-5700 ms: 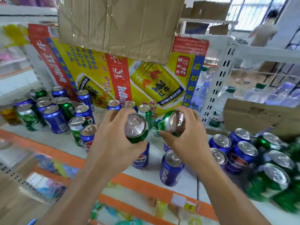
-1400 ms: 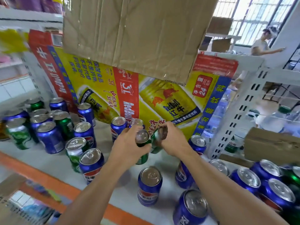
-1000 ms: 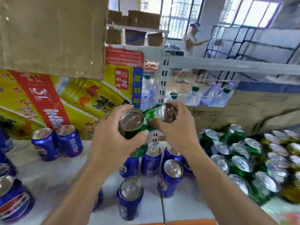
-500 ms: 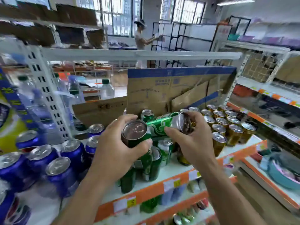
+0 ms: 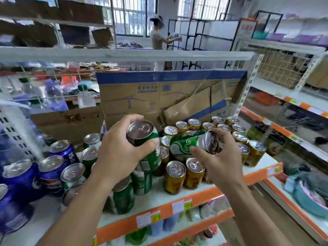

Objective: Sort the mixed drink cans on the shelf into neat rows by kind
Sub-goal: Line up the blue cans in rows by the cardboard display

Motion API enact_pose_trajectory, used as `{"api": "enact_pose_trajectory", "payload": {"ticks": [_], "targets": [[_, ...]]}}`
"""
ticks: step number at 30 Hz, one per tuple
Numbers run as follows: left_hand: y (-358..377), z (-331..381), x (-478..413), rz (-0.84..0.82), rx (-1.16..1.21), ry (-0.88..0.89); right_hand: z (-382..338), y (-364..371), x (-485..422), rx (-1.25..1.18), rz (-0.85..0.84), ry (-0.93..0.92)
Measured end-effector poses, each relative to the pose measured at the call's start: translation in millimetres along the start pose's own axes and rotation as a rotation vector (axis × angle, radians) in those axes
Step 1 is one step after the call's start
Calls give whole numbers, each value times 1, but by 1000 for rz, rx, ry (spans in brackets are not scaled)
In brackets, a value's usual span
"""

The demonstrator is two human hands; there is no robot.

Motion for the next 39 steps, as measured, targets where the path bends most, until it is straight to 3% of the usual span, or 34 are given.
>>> {"api": "enact_pose_trajectory", "payload": {"ticks": [10, 15, 20, 27, 32, 39], "targets": [[-17, -43, -52, 163, 49, -82, 19, 72, -81, 116, -149, -40], [-41, -63, -60, 231, 24, -114, 30, 155, -115, 360, -379, -178], [-50, -74, -57, 256, 18, -143, 61, 224, -111, 721, -723, -275], [-77, -82, -57, 352, -19, -198, 71, 261, -101, 730, -1088, -265], [-117, -87, -68, 442, -85, -247, 55, 264, -100, 606, -1121, -273], [-108, -98, -78, 370, -98, -277, 0, 285, -88, 387, -973, -444]]}}
Point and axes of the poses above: each hand's wrist, its own x-axis away from the middle knuckle, its own y-axis out of the palm, z = x × y, the point moved 10 cm from there along -x, towards the middle knuckle, and after that the axes turned 4 degrees about -y, right-handed, at the moved point
